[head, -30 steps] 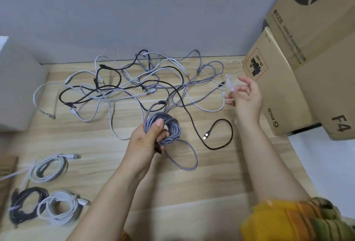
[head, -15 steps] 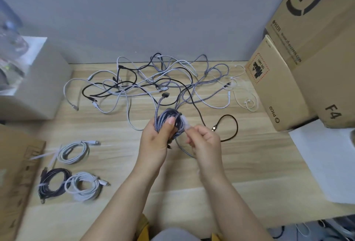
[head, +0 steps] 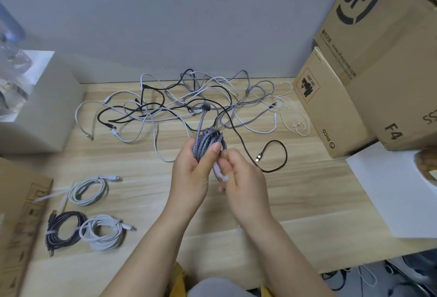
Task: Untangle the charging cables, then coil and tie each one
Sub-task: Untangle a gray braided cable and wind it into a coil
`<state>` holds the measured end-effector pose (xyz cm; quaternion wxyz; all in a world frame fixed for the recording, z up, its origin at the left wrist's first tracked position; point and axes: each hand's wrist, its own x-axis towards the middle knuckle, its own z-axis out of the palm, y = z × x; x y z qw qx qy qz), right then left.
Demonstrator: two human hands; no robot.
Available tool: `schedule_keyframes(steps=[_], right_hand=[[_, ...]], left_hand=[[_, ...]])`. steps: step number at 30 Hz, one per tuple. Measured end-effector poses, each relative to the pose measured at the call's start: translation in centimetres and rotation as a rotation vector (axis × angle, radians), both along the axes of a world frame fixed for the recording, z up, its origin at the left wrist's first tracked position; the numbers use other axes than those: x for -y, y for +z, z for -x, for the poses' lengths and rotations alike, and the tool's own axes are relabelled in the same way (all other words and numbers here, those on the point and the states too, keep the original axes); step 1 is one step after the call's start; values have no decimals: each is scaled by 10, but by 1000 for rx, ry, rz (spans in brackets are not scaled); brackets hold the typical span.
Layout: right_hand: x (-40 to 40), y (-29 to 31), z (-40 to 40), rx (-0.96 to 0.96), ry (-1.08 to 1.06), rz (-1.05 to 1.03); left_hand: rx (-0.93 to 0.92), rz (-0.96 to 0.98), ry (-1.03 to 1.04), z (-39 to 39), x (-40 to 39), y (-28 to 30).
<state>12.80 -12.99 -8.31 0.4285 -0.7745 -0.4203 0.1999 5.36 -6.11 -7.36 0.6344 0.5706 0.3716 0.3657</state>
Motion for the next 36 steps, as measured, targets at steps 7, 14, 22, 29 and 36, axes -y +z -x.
schedule_keyframes(steps=[7, 14, 22, 29, 36], right_hand=[[3, 10, -5, -444, -129, -142], [2, 20, -6, -792, -195, -184], [2, 12, -7, -748, -268, -160], [-3, 12, 1, -684, -340, -151], [5, 20, 3, -875, -395, -275]], left_hand=[[11, -33, 2, 8, -7, 8], [19, -123, -85, 8, -1, 19], [-249, -373, -194, 9, 1, 26], [-310, -462, -358, 8, 5, 28], [-259, -472, -414, 10, 1, 37]])
